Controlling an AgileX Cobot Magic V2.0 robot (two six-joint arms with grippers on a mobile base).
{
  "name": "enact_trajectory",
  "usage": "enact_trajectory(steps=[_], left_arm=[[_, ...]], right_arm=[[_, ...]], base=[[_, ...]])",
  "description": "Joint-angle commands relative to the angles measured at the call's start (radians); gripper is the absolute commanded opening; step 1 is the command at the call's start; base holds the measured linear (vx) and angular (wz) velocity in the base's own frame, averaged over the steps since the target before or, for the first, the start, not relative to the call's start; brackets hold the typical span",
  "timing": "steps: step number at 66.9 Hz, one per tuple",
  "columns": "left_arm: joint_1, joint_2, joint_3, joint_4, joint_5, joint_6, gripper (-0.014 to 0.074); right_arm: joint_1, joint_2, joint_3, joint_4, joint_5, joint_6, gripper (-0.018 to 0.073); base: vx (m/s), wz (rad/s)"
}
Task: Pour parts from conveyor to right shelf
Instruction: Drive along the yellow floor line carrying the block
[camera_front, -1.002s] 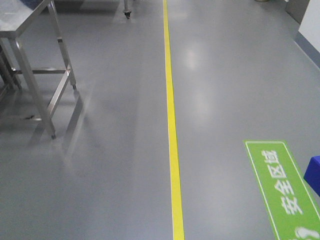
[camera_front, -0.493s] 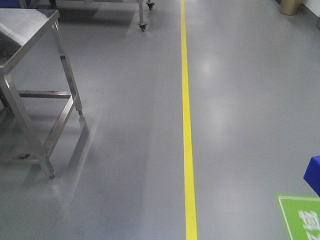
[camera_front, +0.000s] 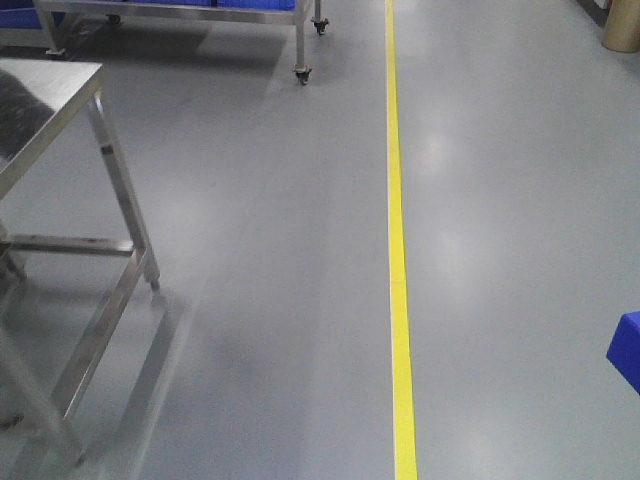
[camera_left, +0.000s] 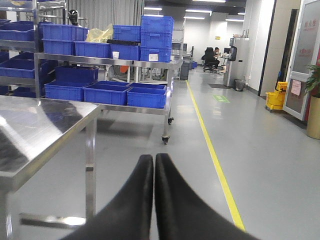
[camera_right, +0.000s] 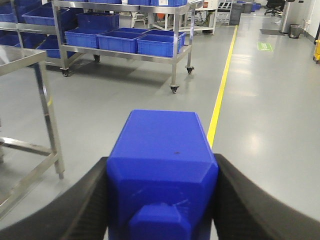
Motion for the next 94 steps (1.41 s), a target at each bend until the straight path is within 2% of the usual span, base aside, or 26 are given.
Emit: enact_trajectory(steps=[1, 94], left_arm=[[-0.002, -0.011, 0.027, -0.009, -0.079, -0.007, -0.0006], [-0.002, -0.011, 0.027, -0.009, -0.079, -0.007, -0.0006]], right_arm=[[0.001, 0.012, -0.028, -0.004, -0.084, -0.008, -0.0001], [0.001, 0.012, -0.028, -0.004, -0.084, -0.008, -0.0001]], base=[[0.78, -0.07], [0.77, -0.1]])
